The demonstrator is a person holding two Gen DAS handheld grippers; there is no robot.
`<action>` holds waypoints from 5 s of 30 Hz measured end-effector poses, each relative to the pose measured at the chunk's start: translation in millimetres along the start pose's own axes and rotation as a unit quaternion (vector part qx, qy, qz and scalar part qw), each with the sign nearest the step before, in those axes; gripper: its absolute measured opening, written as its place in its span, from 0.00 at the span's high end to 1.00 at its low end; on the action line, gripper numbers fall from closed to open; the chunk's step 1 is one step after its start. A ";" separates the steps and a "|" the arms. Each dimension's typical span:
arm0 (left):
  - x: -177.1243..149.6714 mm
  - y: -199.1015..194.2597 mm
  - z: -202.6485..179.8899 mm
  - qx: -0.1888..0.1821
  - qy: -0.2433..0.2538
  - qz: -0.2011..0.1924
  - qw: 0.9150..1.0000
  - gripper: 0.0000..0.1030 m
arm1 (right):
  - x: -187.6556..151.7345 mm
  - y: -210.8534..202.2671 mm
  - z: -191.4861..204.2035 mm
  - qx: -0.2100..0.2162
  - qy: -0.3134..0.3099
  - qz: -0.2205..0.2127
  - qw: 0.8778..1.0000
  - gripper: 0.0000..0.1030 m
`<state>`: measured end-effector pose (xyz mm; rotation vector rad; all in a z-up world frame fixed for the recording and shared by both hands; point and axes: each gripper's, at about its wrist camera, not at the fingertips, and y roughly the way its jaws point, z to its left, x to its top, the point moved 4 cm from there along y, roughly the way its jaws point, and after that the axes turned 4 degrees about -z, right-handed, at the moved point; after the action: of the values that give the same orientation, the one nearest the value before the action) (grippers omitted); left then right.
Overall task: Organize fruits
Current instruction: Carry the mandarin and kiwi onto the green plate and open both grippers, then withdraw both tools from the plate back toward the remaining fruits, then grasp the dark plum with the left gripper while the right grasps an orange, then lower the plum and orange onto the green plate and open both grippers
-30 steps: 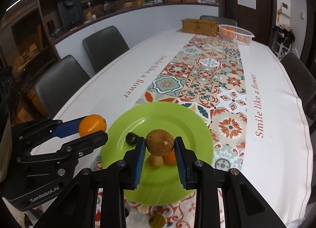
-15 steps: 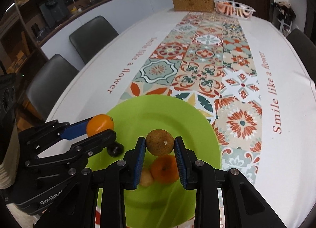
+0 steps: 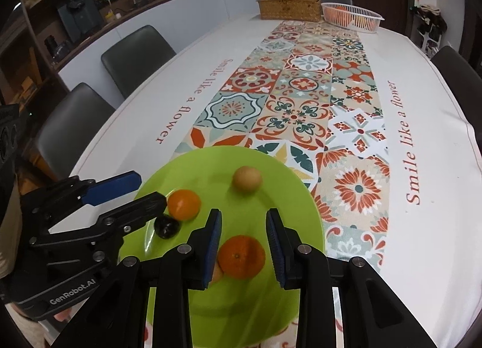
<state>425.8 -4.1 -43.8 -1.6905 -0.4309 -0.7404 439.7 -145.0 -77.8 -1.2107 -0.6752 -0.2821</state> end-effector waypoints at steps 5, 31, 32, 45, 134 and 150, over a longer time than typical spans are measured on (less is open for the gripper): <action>-3.5 -27.2 -10.7 0.001 0.006 -0.012 1.000 0.63 | -3.4 -25.8 4.8 -0.003 -0.011 -0.017 1.000 0.68; -72.0 -149.4 -75.4 0.005 0.038 -0.091 0.995 0.46 | -93.1 -161.1 21.6 -0.054 -0.021 -0.103 0.993 0.47; -75.4 -150.5 -76.2 0.007 0.037 -0.091 0.995 0.44 | -96.4 -162.9 20.5 -0.056 -0.016 -0.104 0.993 0.47; -124.0 -137.5 -78.2 0.014 0.025 -0.052 0.998 0.38 | -148.8 -165.2 7.1 -0.099 0.018 -0.087 0.991 0.47; -98.3 -132.6 -82.4 0.001 0.033 -0.060 0.998 0.75 | -133.7 -165.0 20.4 -0.052 -0.010 -0.105 0.993 0.60; -44.8 -112.6 -57.8 -0.002 0.045 -0.094 0.995 0.75 | -65.2 -129.5 29.7 -0.024 -0.036 -0.111 0.993 0.60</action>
<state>307.2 -26.9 14.8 -1.6274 -0.5316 -0.9515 309.3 -172.3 -13.2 -1.1975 -0.8722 -0.4449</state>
